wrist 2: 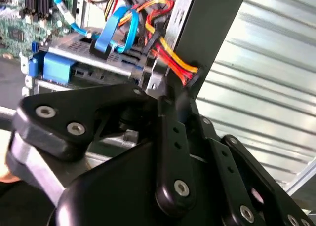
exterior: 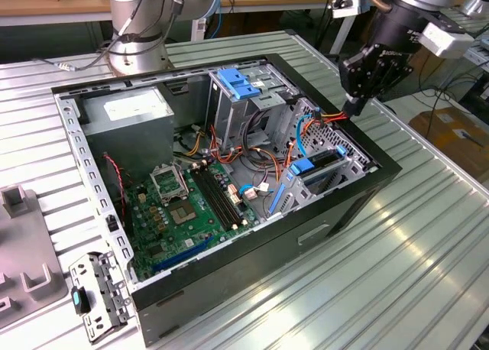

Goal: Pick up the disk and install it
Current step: 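Insert the first disk wire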

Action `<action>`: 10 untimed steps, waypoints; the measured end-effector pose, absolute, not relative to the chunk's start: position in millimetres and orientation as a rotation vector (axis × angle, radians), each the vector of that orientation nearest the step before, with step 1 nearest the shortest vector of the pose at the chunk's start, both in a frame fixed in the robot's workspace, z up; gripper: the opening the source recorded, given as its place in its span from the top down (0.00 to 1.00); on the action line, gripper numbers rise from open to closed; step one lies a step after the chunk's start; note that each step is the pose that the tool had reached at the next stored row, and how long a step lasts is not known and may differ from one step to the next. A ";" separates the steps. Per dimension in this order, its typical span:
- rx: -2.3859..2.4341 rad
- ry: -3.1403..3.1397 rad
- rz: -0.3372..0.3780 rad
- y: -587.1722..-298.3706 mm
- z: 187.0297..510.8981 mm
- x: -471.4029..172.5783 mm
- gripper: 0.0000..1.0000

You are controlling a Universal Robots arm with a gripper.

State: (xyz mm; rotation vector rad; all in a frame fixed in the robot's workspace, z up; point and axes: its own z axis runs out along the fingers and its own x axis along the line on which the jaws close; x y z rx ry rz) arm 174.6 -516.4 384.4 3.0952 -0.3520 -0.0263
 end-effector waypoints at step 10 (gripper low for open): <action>3.071 -0.482 -0.033 -510.2 373.7 183.7 0.70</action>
